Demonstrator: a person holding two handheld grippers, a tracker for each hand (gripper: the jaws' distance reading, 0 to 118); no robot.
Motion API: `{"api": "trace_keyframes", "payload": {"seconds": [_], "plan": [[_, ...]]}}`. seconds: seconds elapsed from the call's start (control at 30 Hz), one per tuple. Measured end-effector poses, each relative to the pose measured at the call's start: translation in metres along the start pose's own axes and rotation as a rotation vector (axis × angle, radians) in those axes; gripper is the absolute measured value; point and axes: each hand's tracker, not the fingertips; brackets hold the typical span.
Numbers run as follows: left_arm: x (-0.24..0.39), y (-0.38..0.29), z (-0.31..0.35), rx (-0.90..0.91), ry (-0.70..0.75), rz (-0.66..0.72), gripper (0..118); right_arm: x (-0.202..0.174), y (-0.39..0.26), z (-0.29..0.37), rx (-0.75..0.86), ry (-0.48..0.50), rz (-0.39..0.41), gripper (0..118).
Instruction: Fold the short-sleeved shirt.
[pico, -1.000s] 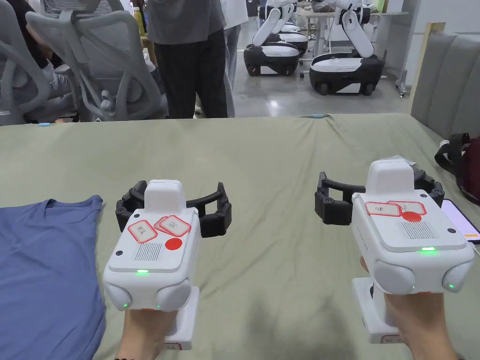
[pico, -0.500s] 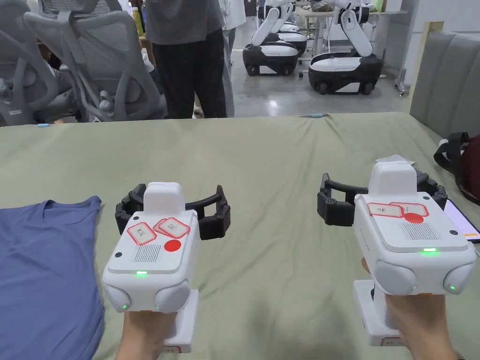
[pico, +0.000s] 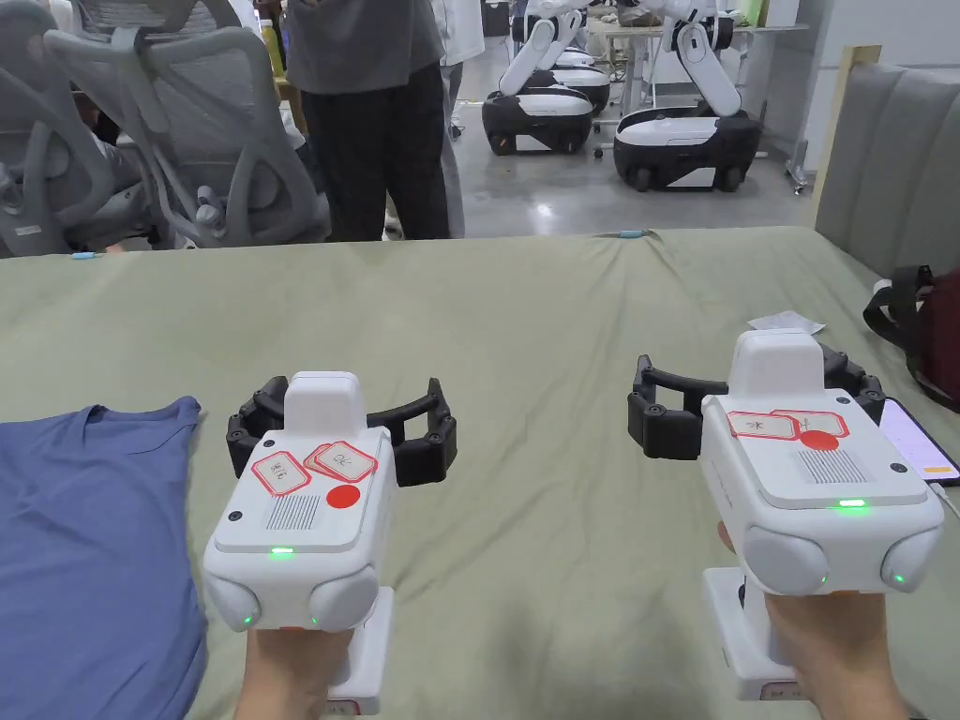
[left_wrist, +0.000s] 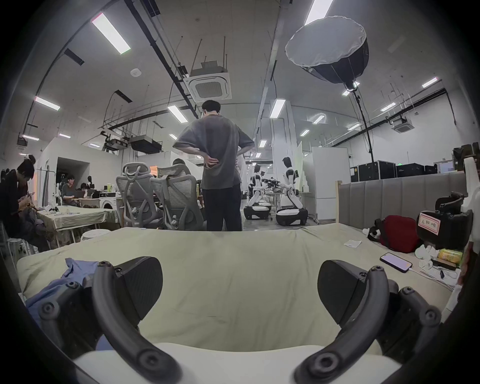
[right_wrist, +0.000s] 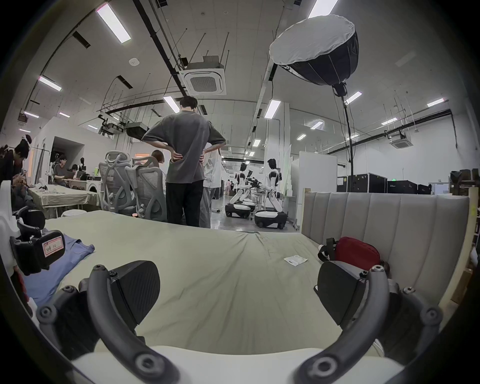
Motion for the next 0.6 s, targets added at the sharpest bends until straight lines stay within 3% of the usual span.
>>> {"api": "trace_keyframes", "payload": {"seconds": [0.03, 0.07, 0.13, 0.17, 0.43, 0.6], "plan": [[-0.001, 0.001, 0.0, -0.008, 0.007, 0.006, 110, 0.0, 0.0, 0.001, -0.007, 0.001, -0.006, 112], [-0.002, 0.001, 0.001, -0.011, 0.007, 0.018, 79, 0.001, 0.0, 0.001, -0.009, 0.01, -0.019, 93], [-0.004, 0.002, 0.002, 0.007, 0.003, 0.039, 0, 0.001, 0.0, 0.001, -0.003, 0.008, -0.028, 15], [-0.004, 0.002, 0.001, 0.005, 0.019, 0.039, 0, 0.0, 0.0, 0.0, -0.004, -0.003, -0.022, 0], [-0.011, 0.008, 0.006, 0.003, 0.025, 0.035, 0, -0.007, -0.001, 0.005, 0.006, 0.006, -0.001, 0], [-0.05, 0.011, 0.019, -0.001, 0.123, 0.033, 0, -0.048, 0.006, -0.001, 0.028, 0.094, -0.012, 0]]}}
